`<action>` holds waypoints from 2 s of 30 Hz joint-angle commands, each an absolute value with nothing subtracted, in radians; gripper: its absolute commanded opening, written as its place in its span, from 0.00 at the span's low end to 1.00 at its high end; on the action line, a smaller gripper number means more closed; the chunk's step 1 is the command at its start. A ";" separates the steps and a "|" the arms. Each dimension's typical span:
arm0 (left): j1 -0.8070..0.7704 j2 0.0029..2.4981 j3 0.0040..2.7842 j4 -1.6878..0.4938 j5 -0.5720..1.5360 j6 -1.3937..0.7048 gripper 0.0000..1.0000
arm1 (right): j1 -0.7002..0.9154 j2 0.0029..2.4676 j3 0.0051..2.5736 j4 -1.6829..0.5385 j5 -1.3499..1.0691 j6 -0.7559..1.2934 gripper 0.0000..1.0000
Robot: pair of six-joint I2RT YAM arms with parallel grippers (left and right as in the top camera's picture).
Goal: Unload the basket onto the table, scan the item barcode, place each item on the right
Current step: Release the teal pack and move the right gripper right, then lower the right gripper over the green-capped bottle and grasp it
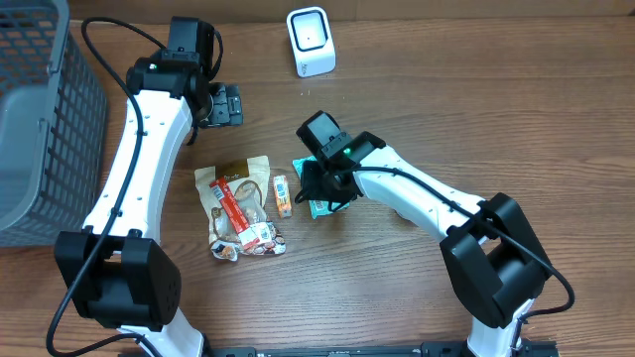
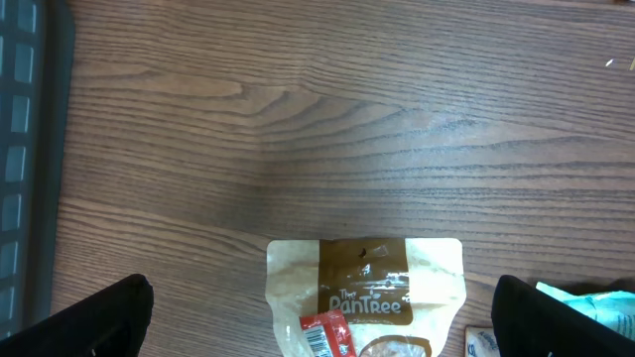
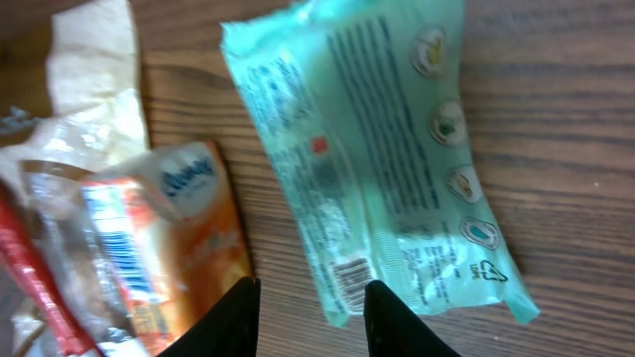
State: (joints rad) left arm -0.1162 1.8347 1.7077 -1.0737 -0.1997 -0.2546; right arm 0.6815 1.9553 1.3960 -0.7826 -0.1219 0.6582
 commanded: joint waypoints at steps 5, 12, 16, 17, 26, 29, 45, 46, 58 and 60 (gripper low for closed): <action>-0.118 1.819 1.723 -1.073 -0.213 -0.258 1.00 | 0.686 1.936 1.298 -0.715 -0.108 0.683 0.36; -0.118 1.819 1.723 -1.073 -0.213 -0.258 1.00 | 0.686 1.938 1.251 -0.658 -0.110 0.684 0.45; -0.118 1.819 1.723 -1.073 -0.213 -0.258 1.00 | 0.682 1.935 1.265 -0.663 -0.119 0.665 0.49; -0.118 1.819 1.723 -1.073 -0.213 -0.258 1.00 | 0.678 1.929 1.278 -0.675 -0.124 0.650 0.50; -0.118 1.819 1.723 -1.073 -0.213 -0.258 1.00 | 0.577 1.830 1.564 -1.055 -0.034 0.593 0.62; -0.118 1.819 1.723 -1.073 -0.213 -0.258 1.00 | 0.522 1.803 1.638 -1.181 0.057 0.595 0.74; -0.118 1.819 1.723 -1.073 -0.213 -0.258 1.00 | 0.262 1.775 1.617 -1.356 0.085 0.712 1.00; -0.118 1.819 1.723 -1.073 -0.213 -0.258 1.00 | 0.261 1.775 1.608 -1.355 0.084 0.712 1.00; -0.118 1.819 1.723 -1.073 -0.213 -0.258 1.00 | 0.263 1.775 1.446 -1.308 0.055 0.964 1.00; -0.118 1.819 1.723 -1.073 -0.213 -0.258 1.00 | 0.263 1.775 1.411 -1.262 0.010 0.973 1.00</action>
State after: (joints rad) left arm -0.1162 1.8347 1.7077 -1.0733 -0.1997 -0.2546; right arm 0.2619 1.7767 1.4521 -1.2938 0.0586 0.8913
